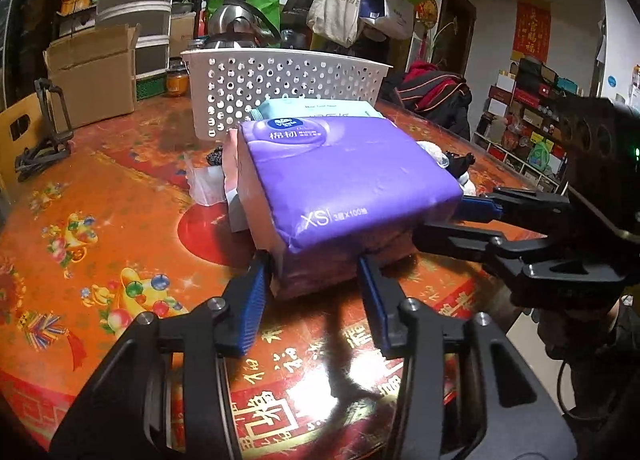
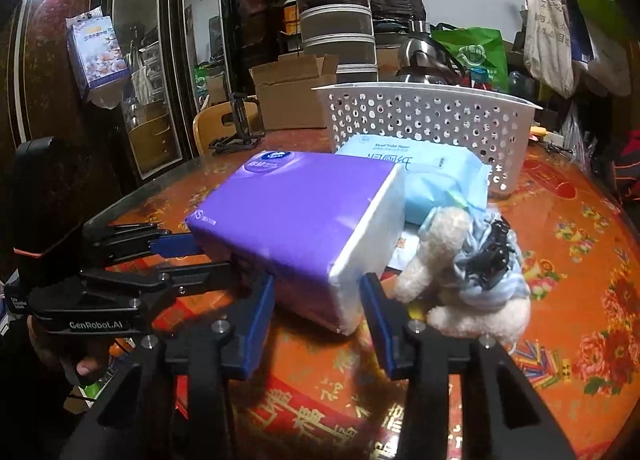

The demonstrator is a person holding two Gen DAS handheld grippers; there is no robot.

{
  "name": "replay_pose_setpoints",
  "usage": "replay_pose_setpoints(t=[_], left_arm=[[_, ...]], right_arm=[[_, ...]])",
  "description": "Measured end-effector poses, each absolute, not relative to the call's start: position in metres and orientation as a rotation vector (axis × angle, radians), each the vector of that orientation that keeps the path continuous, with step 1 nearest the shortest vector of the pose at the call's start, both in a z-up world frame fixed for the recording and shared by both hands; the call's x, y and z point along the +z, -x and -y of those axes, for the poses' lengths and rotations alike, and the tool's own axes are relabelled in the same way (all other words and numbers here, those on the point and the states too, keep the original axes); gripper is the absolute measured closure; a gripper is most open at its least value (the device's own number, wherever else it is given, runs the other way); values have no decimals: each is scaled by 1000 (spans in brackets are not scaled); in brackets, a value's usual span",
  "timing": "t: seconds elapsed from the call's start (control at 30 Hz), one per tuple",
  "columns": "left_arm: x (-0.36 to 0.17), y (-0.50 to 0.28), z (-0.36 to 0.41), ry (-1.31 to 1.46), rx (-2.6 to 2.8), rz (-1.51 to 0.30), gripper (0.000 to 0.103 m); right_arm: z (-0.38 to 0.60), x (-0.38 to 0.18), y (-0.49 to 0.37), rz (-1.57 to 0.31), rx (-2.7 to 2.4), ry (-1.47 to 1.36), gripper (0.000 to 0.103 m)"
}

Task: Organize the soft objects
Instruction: 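Grasp the purple tissue pack with the left tool and lift it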

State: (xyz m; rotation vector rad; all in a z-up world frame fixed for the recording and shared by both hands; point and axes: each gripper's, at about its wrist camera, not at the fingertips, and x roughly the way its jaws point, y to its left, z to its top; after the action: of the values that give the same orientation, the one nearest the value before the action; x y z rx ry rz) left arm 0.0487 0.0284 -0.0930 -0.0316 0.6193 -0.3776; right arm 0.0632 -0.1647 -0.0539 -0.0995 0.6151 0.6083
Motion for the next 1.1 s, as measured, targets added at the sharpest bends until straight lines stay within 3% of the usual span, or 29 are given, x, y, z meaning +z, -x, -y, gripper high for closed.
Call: replay_pose_setpoints(t=[0.3,1.1], left_arm=[[-90,-62,-53,217,-476,-678,62],[-44,-53,-32,114,-355,-644,62]], right_arm=[[168,-56,-64,-611,614,117,67],[163,-16,-58,-537,567,132,73]])
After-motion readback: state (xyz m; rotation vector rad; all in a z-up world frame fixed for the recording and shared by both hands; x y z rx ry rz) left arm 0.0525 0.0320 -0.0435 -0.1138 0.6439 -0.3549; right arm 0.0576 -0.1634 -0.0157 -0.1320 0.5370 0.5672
